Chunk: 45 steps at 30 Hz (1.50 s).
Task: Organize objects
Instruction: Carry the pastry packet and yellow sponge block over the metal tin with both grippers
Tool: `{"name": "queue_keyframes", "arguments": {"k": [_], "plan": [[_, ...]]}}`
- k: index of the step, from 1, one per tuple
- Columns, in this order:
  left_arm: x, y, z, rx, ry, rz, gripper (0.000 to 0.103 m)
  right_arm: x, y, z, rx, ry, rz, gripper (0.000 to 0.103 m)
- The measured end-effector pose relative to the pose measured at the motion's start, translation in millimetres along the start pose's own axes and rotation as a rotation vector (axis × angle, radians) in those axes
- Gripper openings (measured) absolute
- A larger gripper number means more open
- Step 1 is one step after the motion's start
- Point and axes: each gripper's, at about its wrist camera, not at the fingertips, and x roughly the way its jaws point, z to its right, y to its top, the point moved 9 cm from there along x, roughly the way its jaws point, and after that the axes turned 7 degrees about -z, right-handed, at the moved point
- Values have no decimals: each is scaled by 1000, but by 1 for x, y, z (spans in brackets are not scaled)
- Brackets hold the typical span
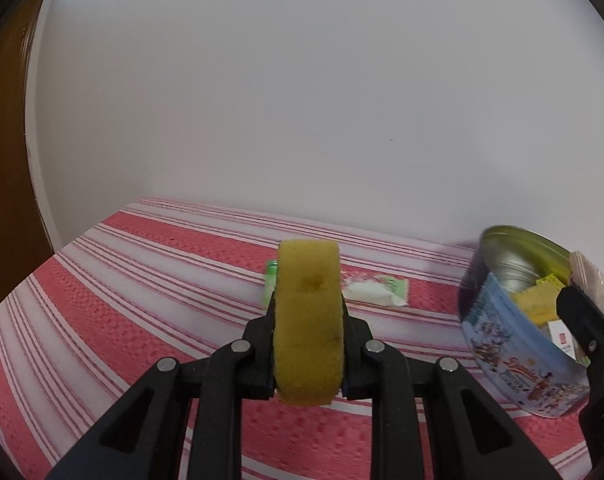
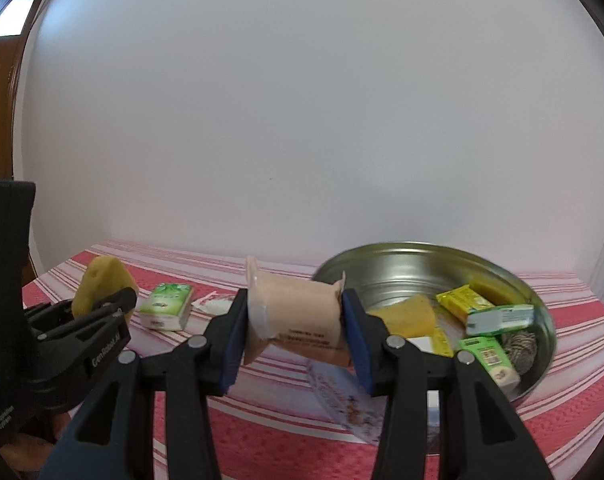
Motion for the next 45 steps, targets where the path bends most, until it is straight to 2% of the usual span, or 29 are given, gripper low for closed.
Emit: {"name": "queue_keyframes", "arguments": {"k": [17, 30, 45], "plan": [[-18, 4, 59, 52, -42, 39, 23, -27, 10, 61, 3, -110, 79, 46], [-38, 22, 118, 78, -159, 91, 23, -41, 18, 112, 55, -192, 104, 46], [-22, 26, 169, 127, -234, 67, 23, -53, 18, 168, 136, -302, 96, 46]]}}
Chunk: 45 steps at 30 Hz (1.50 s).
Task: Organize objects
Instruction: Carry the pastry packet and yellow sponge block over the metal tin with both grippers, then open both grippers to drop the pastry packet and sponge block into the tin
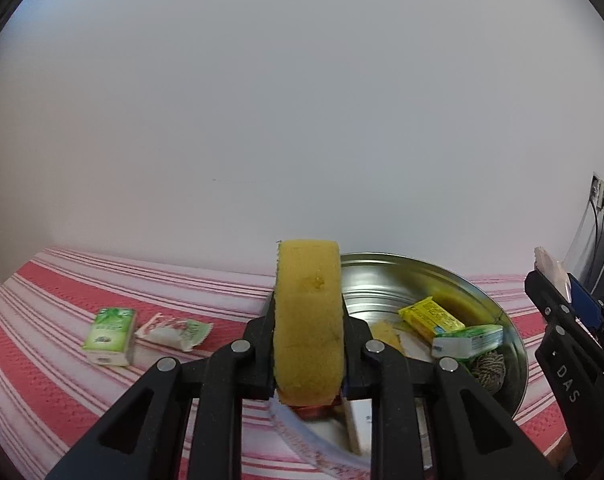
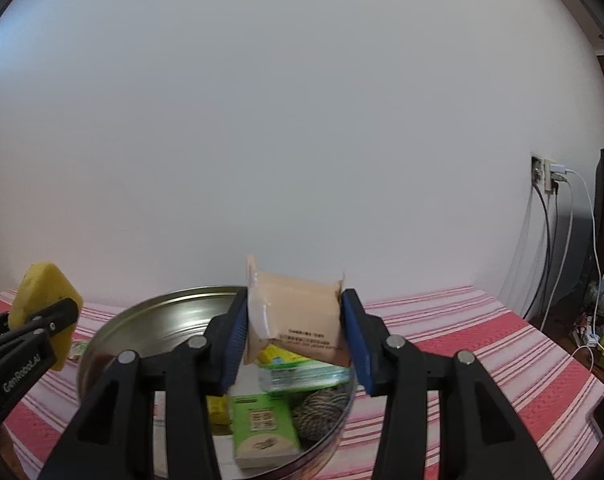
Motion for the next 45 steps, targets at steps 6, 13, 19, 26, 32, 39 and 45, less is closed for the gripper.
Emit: {"name": "queue_keyframes", "arguments": {"k": [6, 13, 19, 26, 32, 39, 45], "plan": [[22, 0, 19, 18, -20, -53, 23, 27, 2, 1, 6, -68, -14, 46], [51, -9, 41, 84, -19, -140, 23, 58, -7, 1, 5, -64, -98, 46], [63, -22, 43, 101, -5, -196, 23, 77, -18, 10, 5, -36, -172, 46], [59, -26, 41, 95, 13, -209, 24, 76, -29, -2, -2, -2, -222, 46], [57, -22, 35, 93, 46, -196, 47, 70, -28, -12, -23, 137, -217, 64], [19, 0, 14, 43, 76, -54, 97, 39, -7, 14, 159, 227, -79, 103], [5, -5, -10, -8, 90, -31, 97, 35, -5, 54, 271, 144, -49, 103]]}}
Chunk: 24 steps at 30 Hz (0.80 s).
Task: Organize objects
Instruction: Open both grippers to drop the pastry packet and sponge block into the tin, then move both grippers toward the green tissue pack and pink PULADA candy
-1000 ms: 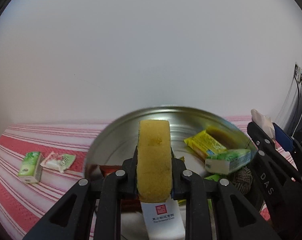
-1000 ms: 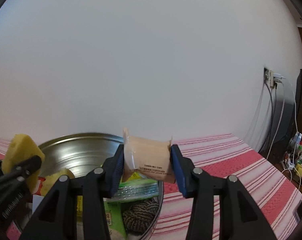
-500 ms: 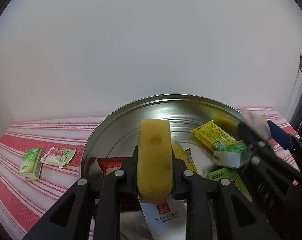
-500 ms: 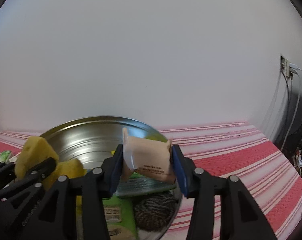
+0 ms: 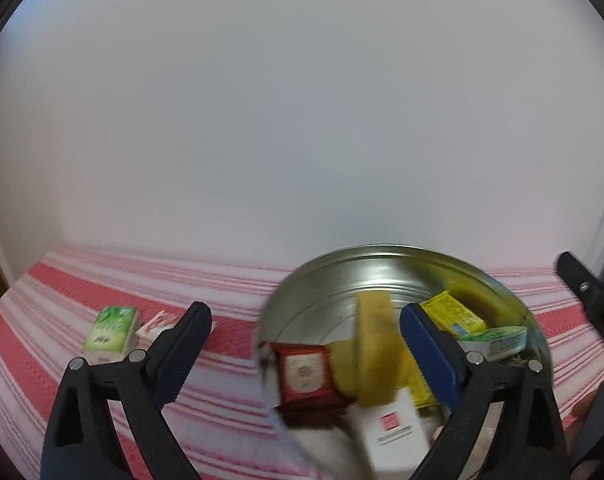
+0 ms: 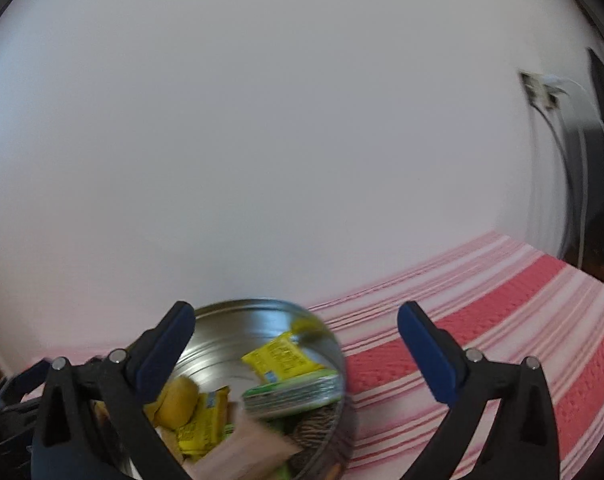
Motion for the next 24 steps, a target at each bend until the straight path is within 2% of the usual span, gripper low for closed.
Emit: {"name": "queue_keyframes", "arguments": {"k": [6, 13, 24], "plan": [[6, -12, -28, -60, 25, -28, 97, -1, 6, 27, 84, -50, -7, 103], [10, -12, -26, -28, 64, -26, 97, 3, -1, 31, 74, -55, -28, 103], [7, -14, -36, -13, 81, 6, 97, -16, -1, 12, 2, -86, 103, 103]]}}
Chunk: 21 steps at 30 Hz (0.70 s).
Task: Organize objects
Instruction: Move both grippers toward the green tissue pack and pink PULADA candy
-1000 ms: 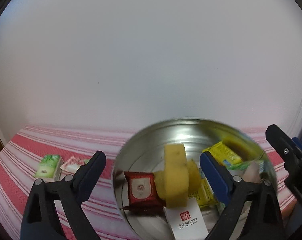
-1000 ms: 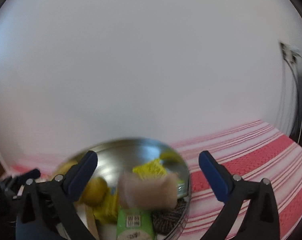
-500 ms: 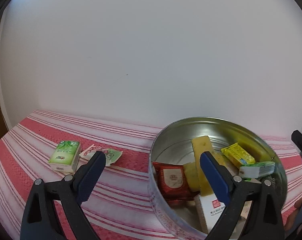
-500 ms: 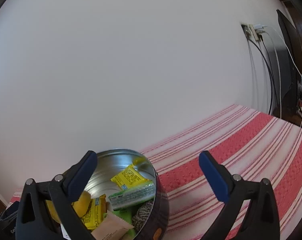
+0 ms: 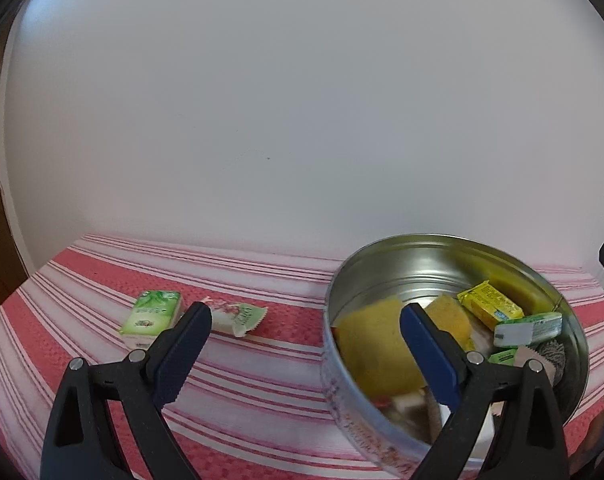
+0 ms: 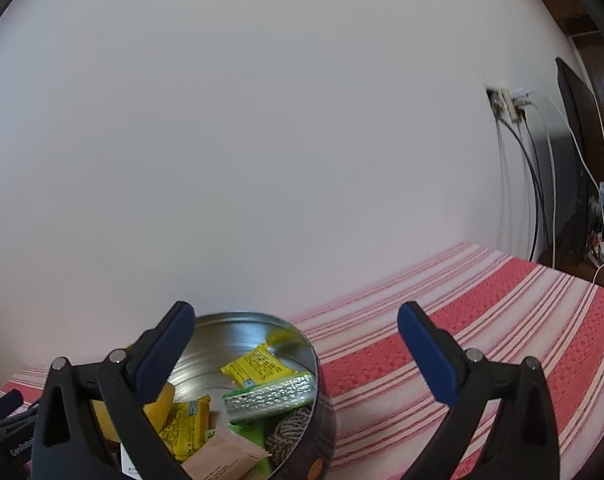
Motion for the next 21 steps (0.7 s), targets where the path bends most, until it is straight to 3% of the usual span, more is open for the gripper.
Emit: {"name": "queue_keyframes", "arguments": {"k": [8, 21], "plan": [[0, -13, -23, 0, 16, -13, 97, -9, -4, -15, -63, -21, 38, 103], [-6, -22, -57, -11, 41, -31, 97, -34, -13, -15, 2, -79, 54, 103]]}}
